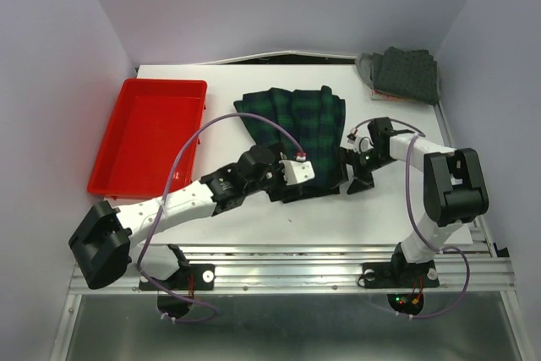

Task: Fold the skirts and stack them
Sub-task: Fold the skirt

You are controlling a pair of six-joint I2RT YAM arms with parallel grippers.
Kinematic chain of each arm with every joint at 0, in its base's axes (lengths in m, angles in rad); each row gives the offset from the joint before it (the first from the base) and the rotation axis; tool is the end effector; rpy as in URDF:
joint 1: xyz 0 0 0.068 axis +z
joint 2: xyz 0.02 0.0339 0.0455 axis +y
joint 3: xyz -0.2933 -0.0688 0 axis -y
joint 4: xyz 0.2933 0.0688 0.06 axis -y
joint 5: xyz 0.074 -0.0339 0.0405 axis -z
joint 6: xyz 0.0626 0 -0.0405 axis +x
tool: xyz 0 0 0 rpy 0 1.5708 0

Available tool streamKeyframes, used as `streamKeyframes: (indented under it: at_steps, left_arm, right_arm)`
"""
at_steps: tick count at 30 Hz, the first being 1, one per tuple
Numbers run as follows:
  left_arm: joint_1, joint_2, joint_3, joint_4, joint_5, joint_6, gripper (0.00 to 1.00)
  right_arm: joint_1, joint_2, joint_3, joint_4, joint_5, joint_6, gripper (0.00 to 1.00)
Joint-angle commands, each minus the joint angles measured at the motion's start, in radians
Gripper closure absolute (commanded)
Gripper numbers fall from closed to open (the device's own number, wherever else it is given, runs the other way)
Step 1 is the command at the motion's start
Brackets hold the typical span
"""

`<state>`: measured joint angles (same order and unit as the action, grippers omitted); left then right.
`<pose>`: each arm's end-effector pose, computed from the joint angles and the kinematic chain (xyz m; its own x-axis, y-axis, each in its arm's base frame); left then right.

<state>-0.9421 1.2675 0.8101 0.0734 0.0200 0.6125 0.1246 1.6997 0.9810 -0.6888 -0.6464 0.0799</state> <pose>0.2040 -0.2828 0.2665 0.2909 0.5773 -0.7629 0.7972 0.2946 0.5269 0.3308 0.0794 0.1341 -0.9916 -0.0600 -0.1146 -0.1176 0.7872 0.6054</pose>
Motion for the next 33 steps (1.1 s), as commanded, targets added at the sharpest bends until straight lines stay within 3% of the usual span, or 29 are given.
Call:
streamKeyframes:
  at_steps: [1,4,7,13,14,23,33]
  left_arm:
    - [-0.003,-0.016,-0.012,0.071,0.041,-0.006,0.01]
    - [-0.004,-0.013,-0.031,0.137,0.009,-0.062,0.01]
    - [-0.004,-0.013,-0.058,0.169,-0.005,-0.039,0.01]
    - [-0.018,-0.022,-0.138,0.202,0.129,0.079,0.01]
    - [-0.030,-0.013,-0.146,0.238,0.108,0.082,0.01]
    - [-0.121,0.027,-0.206,0.402,0.005,0.137,0.01]
    - [-0.248,0.116,-0.255,0.568,-0.141,0.188,0.01]
  right_arm:
    - [-0.005,0.034,-0.028,0.124,-0.009,0.038,0.11]
    - [-0.005,0.063,-0.042,0.166,-0.080,0.078,0.17]
    - [-0.005,0.097,-0.059,0.181,-0.143,0.096,0.32]
    - [-0.005,0.130,-0.058,0.210,-0.188,0.113,0.46]
    - [-0.005,0.136,-0.059,0.219,-0.194,0.116,0.54]
    - [-0.005,0.103,-0.039,0.253,-0.307,0.219,0.99]
    - [-0.005,0.051,-0.033,0.311,-0.441,0.419,0.99]
